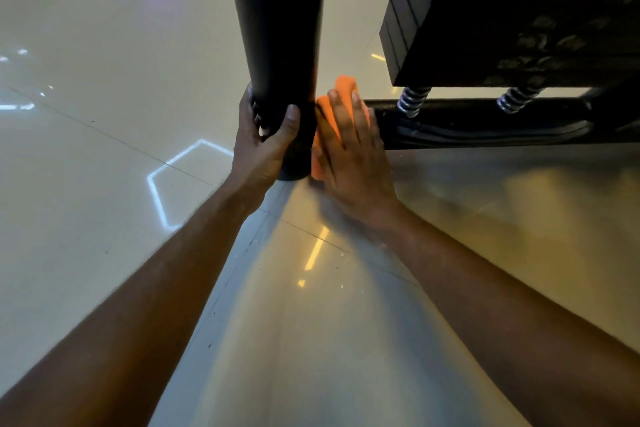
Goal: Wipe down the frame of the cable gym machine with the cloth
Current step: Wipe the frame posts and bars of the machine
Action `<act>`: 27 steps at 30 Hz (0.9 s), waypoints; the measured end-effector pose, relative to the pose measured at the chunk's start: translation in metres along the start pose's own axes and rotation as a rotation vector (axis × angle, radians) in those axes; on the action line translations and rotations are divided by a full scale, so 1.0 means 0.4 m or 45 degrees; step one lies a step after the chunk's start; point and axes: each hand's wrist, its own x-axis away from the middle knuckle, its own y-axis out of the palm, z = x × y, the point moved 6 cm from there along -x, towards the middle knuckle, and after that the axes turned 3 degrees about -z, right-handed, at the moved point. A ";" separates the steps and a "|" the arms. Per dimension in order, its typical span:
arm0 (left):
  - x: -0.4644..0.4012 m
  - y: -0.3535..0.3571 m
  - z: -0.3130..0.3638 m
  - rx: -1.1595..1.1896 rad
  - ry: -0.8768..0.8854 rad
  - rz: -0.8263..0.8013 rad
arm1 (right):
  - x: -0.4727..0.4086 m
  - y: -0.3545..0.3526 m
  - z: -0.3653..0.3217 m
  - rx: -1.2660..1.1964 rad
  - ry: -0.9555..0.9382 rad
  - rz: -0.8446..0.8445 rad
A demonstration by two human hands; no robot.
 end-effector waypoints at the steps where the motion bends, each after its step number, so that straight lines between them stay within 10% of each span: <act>1: 0.000 -0.001 -0.003 -0.008 0.002 0.009 | 0.010 -0.005 0.030 0.054 -0.020 0.034; 7: 0.001 0.000 -0.004 -0.037 0.014 0.019 | 0.024 -0.019 0.048 0.035 0.369 0.096; 13: 0.005 0.007 0.001 -0.031 0.040 0.057 | 0.000 -0.002 0.034 0.089 0.013 0.079; 19: 0.010 0.012 0.012 -0.084 0.046 0.073 | 0.002 -0.005 0.018 -0.016 0.403 0.080; 27: 0.009 -0.002 0.008 -0.103 0.020 0.068 | 0.040 0.041 0.054 0.251 0.056 0.133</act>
